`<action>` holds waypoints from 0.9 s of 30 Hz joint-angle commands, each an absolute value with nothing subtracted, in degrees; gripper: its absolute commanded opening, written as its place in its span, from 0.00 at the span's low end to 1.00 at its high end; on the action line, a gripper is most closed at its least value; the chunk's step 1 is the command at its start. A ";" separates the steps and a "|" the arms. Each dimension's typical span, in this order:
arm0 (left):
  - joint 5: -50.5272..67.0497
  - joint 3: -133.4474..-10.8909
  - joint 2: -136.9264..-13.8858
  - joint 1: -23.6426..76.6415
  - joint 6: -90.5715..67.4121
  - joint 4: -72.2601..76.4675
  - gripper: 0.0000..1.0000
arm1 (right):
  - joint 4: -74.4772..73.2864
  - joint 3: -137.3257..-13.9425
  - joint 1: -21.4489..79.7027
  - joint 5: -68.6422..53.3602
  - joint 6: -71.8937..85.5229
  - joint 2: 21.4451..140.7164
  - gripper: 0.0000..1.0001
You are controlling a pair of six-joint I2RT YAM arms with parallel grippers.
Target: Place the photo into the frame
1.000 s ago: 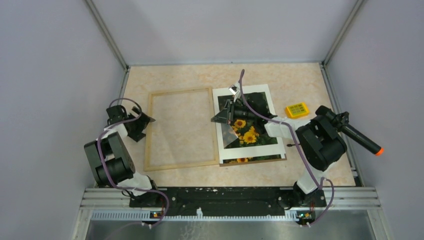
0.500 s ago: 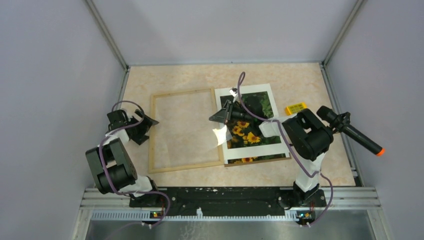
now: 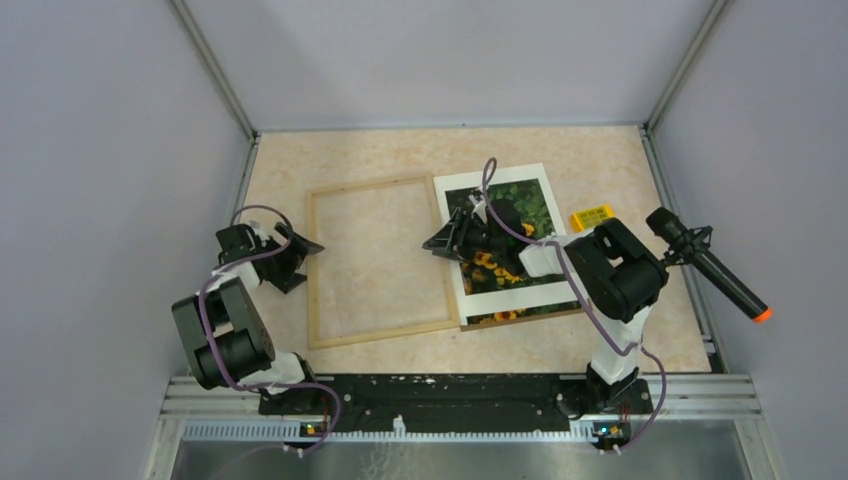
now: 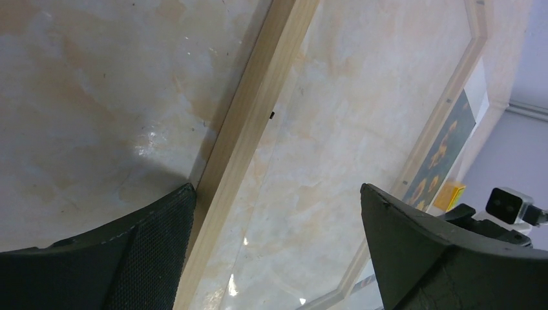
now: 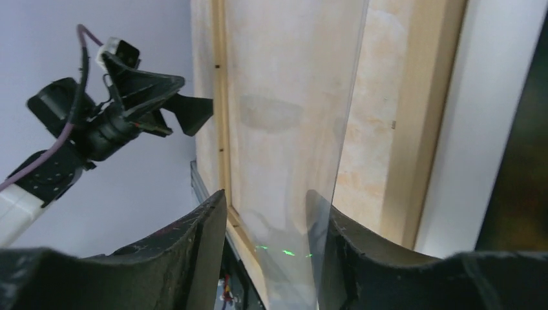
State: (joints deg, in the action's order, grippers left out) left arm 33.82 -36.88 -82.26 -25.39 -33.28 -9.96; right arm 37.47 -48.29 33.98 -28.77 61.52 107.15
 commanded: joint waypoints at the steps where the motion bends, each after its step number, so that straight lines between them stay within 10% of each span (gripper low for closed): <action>1: 38.78 -37.32 -83.02 -25.17 -33.74 -10.42 0.99 | 30.16 -50.47 33.74 -30.49 57.36 104.71 0.52; 11: 37.50 -40.13 -83.22 -25.49 -29.72 -12.66 0.99 | 31.83 -48.33 29.20 -40.81 57.29 105.07 0.26; 27: 40.69 -39.62 -83.77 -25.53 -29.16 -9.14 0.99 | 67.42 -42.92 29.79 -40.81 57.29 115.95 0.26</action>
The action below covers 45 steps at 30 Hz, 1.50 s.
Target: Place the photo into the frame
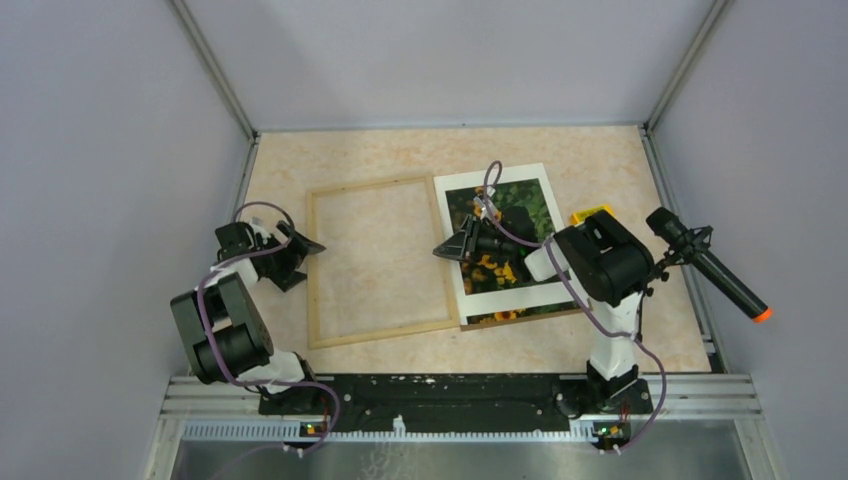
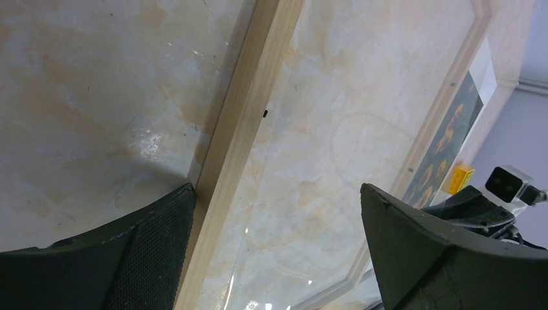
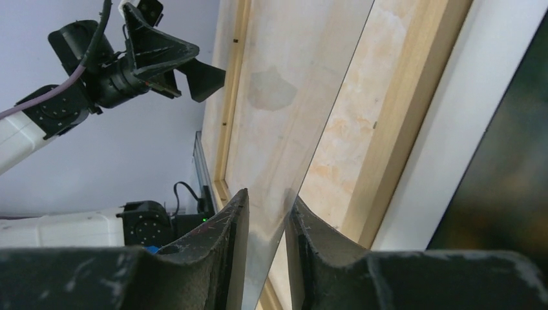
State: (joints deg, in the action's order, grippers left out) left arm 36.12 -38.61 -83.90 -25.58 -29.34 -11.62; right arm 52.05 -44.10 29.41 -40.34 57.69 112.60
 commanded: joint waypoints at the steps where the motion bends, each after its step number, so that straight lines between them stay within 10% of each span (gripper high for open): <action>1: 40.78 -39.60 -83.79 -25.58 -29.18 -9.14 0.99 | 68.32 -42.63 29.79 -40.81 57.29 116.29 0.26; 32: 39.72 -39.22 -83.48 -25.89 -29.35 -8.97 0.99 | 53.60 -54.35 26.82 -40.81 57.29 114.84 0.26; 33: 39.80 -39.15 -83.56 -25.85 -29.41 -8.94 0.99 | 54.33 -54.31 26.67 -40.81 57.29 115.06 0.63; 34: 39.88 -39.09 -83.65 -25.84 -29.56 -8.85 0.99 | 55.13 -54.28 26.57 -30.55 57.29 115.31 0.05; 37: 40.39 -38.87 -83.90 -25.85 -29.83 -8.55 0.99 | 56.41 -54.43 26.87 -39.65 59.10 115.40 0.00; 39: 40.64 -38.86 -84.07 -25.93 -29.96 -8.24 0.99 | 57.06 -55.15 27.55 -39.35 90.91 115.64 0.00; 45: 41.30 -38.81 -84.16 -26.02 -30.15 -7.97 0.99 | 57.55 -54.69 29.92 -37.71 92.80 114.74 0.00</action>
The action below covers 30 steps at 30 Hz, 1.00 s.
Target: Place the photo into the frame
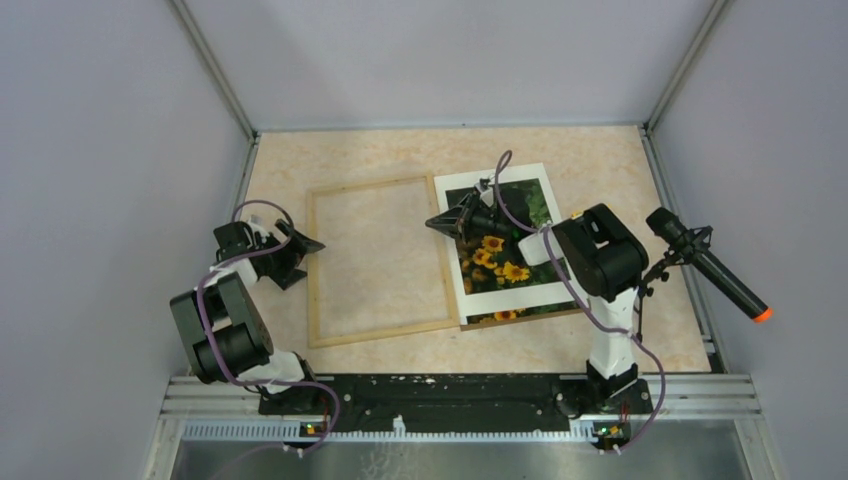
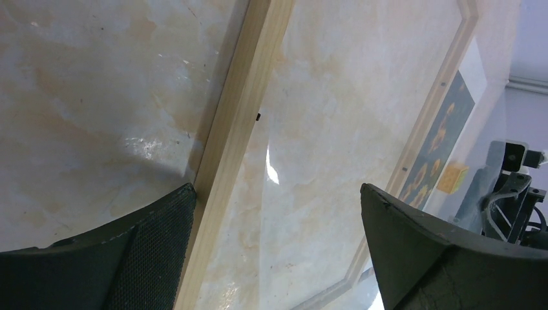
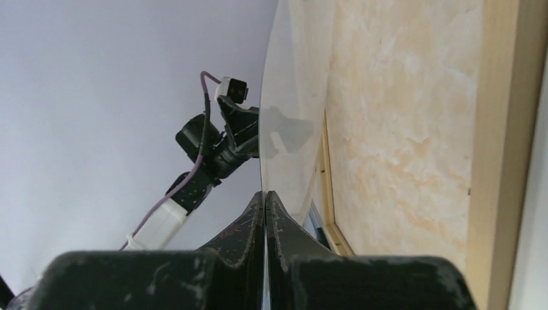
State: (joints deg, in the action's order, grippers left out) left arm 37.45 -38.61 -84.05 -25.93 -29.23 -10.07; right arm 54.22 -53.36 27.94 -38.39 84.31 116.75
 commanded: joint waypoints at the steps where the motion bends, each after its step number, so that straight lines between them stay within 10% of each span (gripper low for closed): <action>1: 41.36 -38.81 -84.10 -26.02 -30.08 -7.92 0.99 | 56.92 -54.86 30.00 -38.08 91.36 114.45 0.00; 9: 42.21 -38.66 -83.56 -26.10 -29.88 -7.52 0.99 | 33.14 -56.02 29.86 -39.93 65.57 109.53 0.29; 17: 43.38 -38.21 -84.37 -26.10 -30.56 -6.69 0.99 | 36.61 -54.60 31.32 -43.29 65.50 111.24 0.38; 30: 43.27 -38.19 -84.67 -26.11 -30.58 -6.81 0.99 | 42.86 -49.10 33.29 -36.83 71.58 109.55 0.00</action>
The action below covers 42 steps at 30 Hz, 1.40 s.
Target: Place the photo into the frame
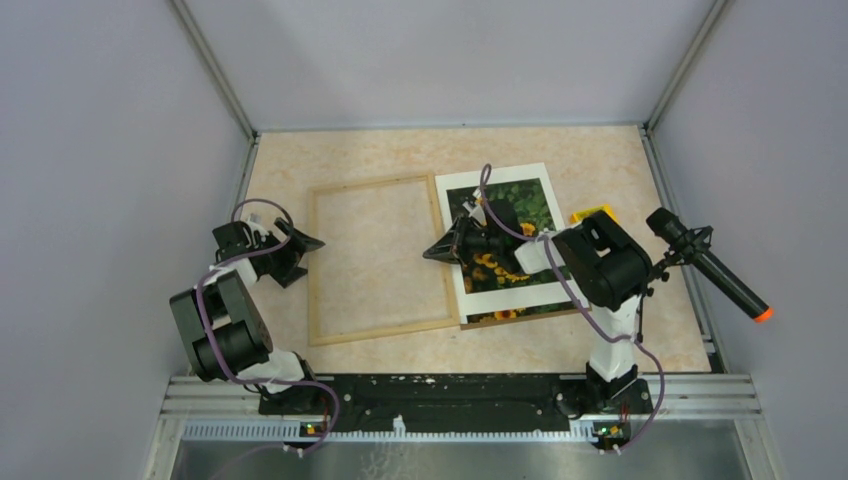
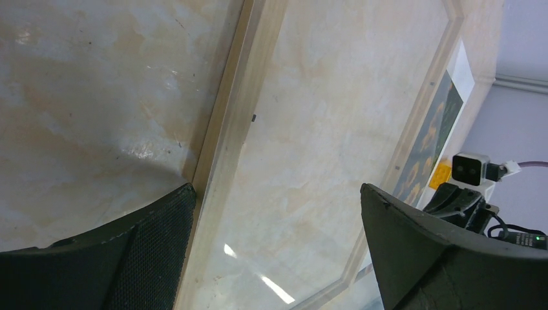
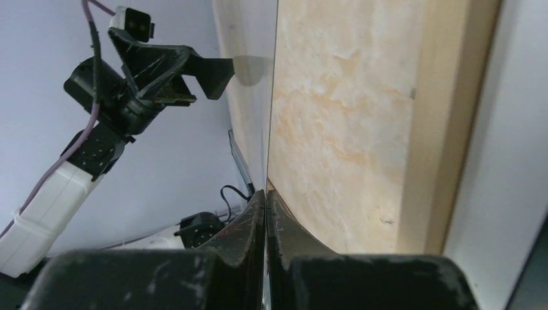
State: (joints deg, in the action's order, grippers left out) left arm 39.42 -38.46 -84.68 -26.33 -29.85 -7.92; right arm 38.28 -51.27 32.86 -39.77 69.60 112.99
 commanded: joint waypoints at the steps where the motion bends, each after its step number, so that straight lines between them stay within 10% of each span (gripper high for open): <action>1: 43.11 -38.12 -84.57 -26.15 -30.59 -6.83 0.99 | 43.29 -48.13 33.31 -36.30 71.78 108.89 0.00; 42: 43.20 -38.30 -85.41 -26.14 -30.64 -6.81 0.99 | 54.61 -44.04 33.38 -40.61 78.95 110.31 0.00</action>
State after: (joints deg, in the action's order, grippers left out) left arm 39.59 -38.46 -84.90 -26.33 -30.06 -7.44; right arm 48.80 -43.24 33.95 -39.24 76.79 110.45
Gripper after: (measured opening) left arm 0.987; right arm 0.004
